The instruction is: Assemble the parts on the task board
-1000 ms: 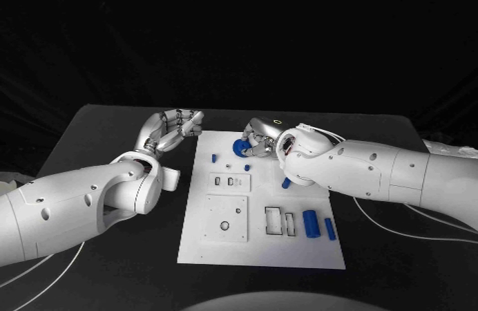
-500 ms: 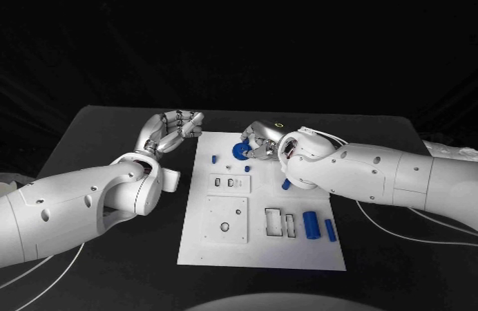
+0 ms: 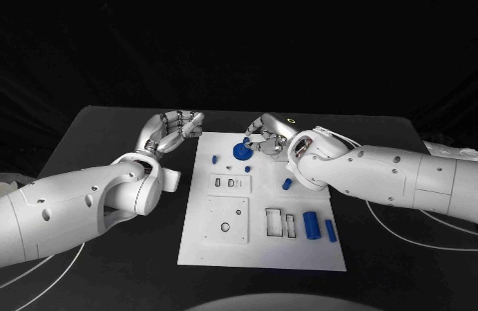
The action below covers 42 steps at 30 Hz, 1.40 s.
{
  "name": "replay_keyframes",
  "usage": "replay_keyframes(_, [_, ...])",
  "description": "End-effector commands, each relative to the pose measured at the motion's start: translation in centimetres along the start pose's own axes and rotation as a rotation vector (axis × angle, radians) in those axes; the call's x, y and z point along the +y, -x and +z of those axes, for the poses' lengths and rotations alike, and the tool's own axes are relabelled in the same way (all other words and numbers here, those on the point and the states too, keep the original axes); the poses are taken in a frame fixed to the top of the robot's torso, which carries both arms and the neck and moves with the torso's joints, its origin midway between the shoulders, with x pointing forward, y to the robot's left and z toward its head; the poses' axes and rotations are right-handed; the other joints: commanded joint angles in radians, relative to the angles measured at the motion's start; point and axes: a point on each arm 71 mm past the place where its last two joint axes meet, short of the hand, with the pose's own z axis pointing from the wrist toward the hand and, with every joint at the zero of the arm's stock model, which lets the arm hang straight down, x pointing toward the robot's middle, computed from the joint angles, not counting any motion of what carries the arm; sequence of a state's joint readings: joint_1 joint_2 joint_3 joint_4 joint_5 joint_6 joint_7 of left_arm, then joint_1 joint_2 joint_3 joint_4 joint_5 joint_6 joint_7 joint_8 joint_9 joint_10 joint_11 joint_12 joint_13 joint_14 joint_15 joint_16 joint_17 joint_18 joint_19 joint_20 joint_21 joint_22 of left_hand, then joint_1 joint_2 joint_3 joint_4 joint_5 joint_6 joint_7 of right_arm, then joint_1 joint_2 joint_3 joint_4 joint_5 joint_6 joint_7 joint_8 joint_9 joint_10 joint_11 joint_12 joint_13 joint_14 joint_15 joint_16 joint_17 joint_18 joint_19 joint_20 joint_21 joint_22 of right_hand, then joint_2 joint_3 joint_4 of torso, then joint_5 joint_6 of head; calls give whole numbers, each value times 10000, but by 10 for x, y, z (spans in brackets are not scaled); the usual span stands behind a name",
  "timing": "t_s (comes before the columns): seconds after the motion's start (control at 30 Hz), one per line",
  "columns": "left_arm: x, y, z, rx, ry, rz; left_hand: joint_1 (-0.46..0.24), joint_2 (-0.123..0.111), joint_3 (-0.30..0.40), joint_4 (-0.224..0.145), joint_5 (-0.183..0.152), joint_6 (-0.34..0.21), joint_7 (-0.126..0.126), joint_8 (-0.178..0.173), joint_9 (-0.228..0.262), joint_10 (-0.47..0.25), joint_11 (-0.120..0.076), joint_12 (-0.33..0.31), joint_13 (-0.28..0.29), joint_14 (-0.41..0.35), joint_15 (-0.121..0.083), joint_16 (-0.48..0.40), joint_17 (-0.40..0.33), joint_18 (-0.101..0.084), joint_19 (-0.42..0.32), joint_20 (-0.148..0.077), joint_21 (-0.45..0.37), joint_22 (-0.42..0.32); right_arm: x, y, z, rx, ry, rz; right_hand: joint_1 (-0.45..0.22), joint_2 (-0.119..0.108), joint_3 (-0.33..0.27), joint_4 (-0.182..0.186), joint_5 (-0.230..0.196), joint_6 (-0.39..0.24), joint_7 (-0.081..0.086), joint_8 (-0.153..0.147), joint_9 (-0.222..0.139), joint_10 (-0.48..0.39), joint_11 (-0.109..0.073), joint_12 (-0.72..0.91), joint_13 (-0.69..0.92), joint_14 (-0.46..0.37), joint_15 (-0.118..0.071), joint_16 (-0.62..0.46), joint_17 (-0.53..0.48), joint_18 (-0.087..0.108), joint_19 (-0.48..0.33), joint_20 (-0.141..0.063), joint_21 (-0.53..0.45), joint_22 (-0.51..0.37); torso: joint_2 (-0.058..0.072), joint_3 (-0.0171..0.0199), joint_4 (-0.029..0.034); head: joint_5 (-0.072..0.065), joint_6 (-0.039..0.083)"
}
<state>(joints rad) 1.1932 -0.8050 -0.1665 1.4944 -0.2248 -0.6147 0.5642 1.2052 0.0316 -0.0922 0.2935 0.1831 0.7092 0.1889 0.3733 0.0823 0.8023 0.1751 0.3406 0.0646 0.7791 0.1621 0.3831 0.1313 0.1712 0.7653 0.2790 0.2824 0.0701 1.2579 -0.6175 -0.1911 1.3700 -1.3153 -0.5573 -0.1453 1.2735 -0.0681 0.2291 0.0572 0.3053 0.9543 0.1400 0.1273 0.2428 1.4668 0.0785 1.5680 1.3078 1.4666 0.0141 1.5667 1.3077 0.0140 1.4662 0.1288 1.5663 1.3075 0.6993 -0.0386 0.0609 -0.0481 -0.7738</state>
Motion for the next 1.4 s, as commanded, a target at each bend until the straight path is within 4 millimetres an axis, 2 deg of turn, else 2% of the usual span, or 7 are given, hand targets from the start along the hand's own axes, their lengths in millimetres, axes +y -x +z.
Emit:
replay_keyframes(0.03, [-2, -2, 1, 89, -138, -9, 11, 122, -74, -18, 39, 96, 331, -48, 12, 43, 47, -48, 1, -46, 8, 25, 14, 114, -46, 12, -40, -12, -2, 16, -5, -640, 63, 1413, -182, 25, -13, 151, -30, 172, 16, 73, 26, 1040, 24, 28, 2630, 1042, 31, 41, 2631, -140, 1046, -15, 45, 2633, -11, 2, 7, -10, 23])
replay_keyframes(0.23, [-1, -4, 4, 104, -154, 2, 12, 123, -74, -18, 39, 97, 331, -49, 12, 43, 47, -48, 1, -46, 8, 25, 14, 114, -47, 12, -40, -12, -18, 45, -21, -304, 9, 2051, -656, -17, -253, 485, -385, 19, -8, -145, -96, 1040, -10, 28, 2630, 1042, 144, 41, 2631, -140, 1046, 74, 45, 2633, -37, 6, -30, -104, 33])
replay_keyframes(0.4, [1, -7, 7, 130, -172, 10, 15, 128, -78, -18, 40, 99, 331, -52, 13, 44, 47, -48, 1, -48, 8, 27, 14, 114, -47, 12, -41, -11, -39, 61, -37, -123, -206, 2207, -630, 79, -378, 596, -1104, -181, -114, -405, -263, 1040, -190, 28, 2630, 1042, 31, 41, 2631, -140, 1046, 24, 45, 2633, -92, 27, -53, -338, 30])
replay_keyframes(0.53, [3, -8, 8, 156, -154, 8, 15, 128, -78, -18, 40, 99, 331, -52, 13, 44, 47, -48, 1, -48, 8, 27, 14, 114, -47, 12, -41, -11, -58, 67, -52, -130, -598, 2348, -391, 243, -334, 563, -1346, -173, -201, -482, -339, 1040, -282, 28, 2630, 1042, -53, 41, 2631, -140, 1046, -56, 45, 2633, -139, 79, -105, -560, 53])
replay_keyframes(0.87, [11, -10, 7, 179, -41, 12, 19, 134, -80, -18, 41, 100, 331, -55, 13, 45, 47, -49, 1, -49, 8, 29, 14, 114, -48, 12, -41, -11, -98, 70, -85, -304, -1590, 2523, -208, 235, -438, 566, -1515, -212, -355, -585, -450, 1040, -342, 28, 2630, 1042, -198, 41, 2631, -140, 1046, -188, 45, 2633, -231, 175, -188, -1112, 29])
replay_keyframes(1.17, [14, -10, 7, 179, 0, 21, 32, 151, -83, -20, 46, 101, 331, -64, 14, 43, 48, -51, 1, -53, 9, 32, 14, 114, -51, 13, -44, -10, -124, 58, -99, -72, -2268, 2369, 196, 292, -491, 467, -1936, -308, -470, -612, -567, 1040, -462, 28, 2630, 1042, -342, 41, 2631, -140, 1046, -336, 45, 2633, -255, 183, -217, -1160, -7])
replay_keyframes(1.4, [14, -9, 7, 148, 17, 41, 32, 151, -83, -20, 46, 101, 331, -64, 14, 43, 48, -51, 1, -53, 9, 32, 14, 114, -51, 13, -44, -10, -135, 44, -101, 233, -2516, 2010, 520, 335, -529, 393, -2219, -562, -609, -643, -694, 1040, -588, 28, 2630, 1042, -434, 41, 2631, -140, 1046, -427, 45, 2633, -250, 177, -188, -1155, -33])
